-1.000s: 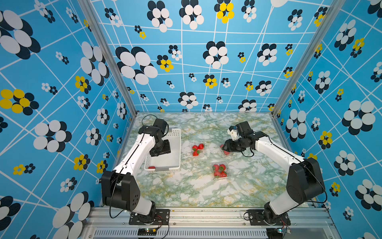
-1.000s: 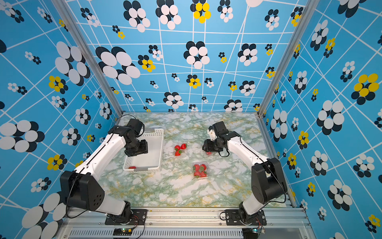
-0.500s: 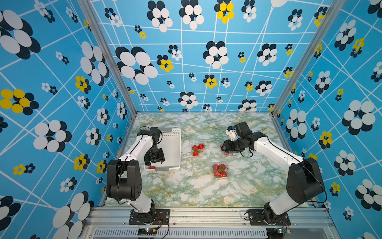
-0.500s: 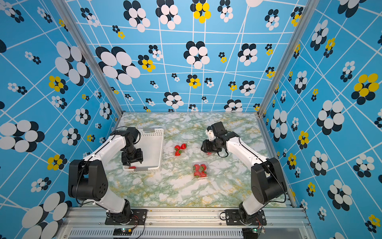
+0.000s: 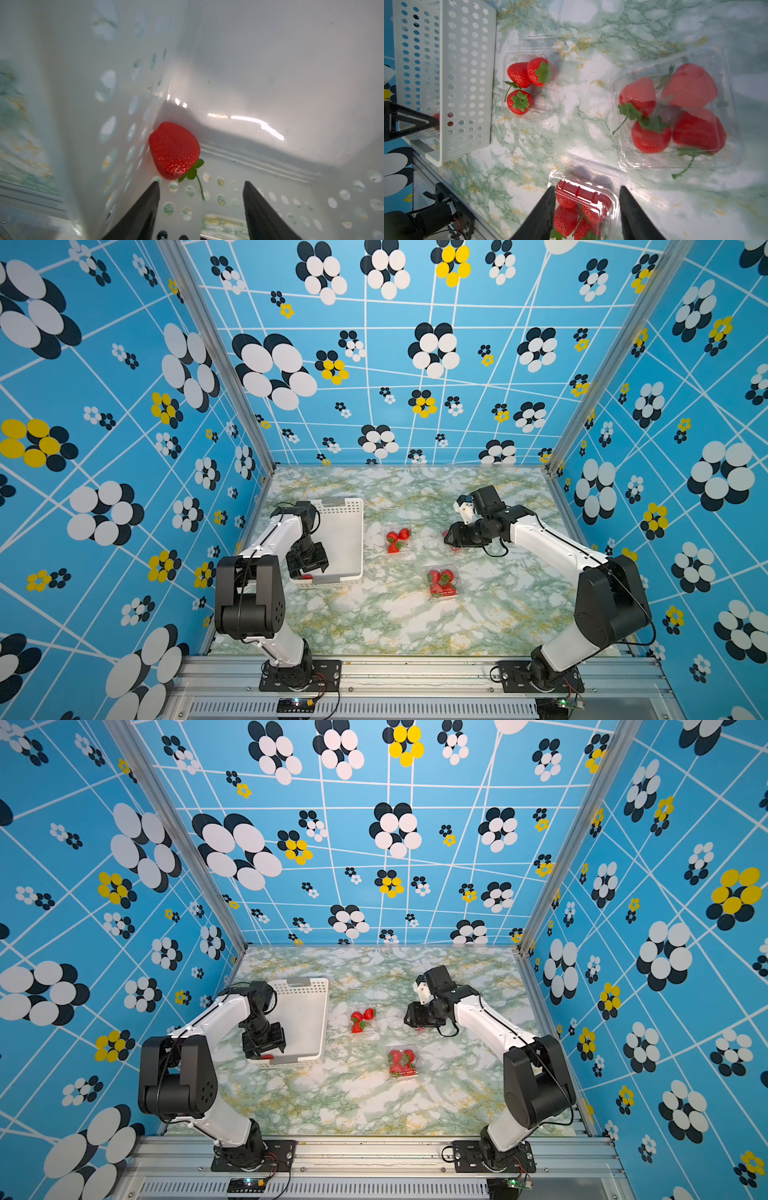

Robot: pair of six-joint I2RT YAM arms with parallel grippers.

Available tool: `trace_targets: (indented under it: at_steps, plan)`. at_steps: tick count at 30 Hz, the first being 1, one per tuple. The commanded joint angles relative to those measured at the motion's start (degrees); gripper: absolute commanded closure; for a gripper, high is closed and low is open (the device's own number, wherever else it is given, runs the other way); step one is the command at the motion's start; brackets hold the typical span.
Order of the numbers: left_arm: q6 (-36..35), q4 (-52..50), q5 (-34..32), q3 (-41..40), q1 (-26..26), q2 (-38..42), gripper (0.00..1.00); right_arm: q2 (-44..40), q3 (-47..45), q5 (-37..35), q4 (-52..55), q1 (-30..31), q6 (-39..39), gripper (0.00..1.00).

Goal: Pack strawberries into containers
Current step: Pick up the strawberry from the basket.

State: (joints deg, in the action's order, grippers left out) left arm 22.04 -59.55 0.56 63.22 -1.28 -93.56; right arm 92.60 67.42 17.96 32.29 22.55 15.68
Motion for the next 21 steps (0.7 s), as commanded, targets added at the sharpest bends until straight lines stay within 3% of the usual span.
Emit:
trace_targets:
  at_steps: [1, 21]
  plan:
    - [1.1, 0.7, 1.1, -1.3, -0.4, -0.5, 0.36, 1.0, -0.4, 0.5, -0.5, 0.2, -0.2, 0.49]
    - [0.1, 3.2, 3.6, -2.1, -0.5, -4.8, 0.44, 1.1, 0.2, -0.2, -0.1, -0.1, -0.1, 0.49]
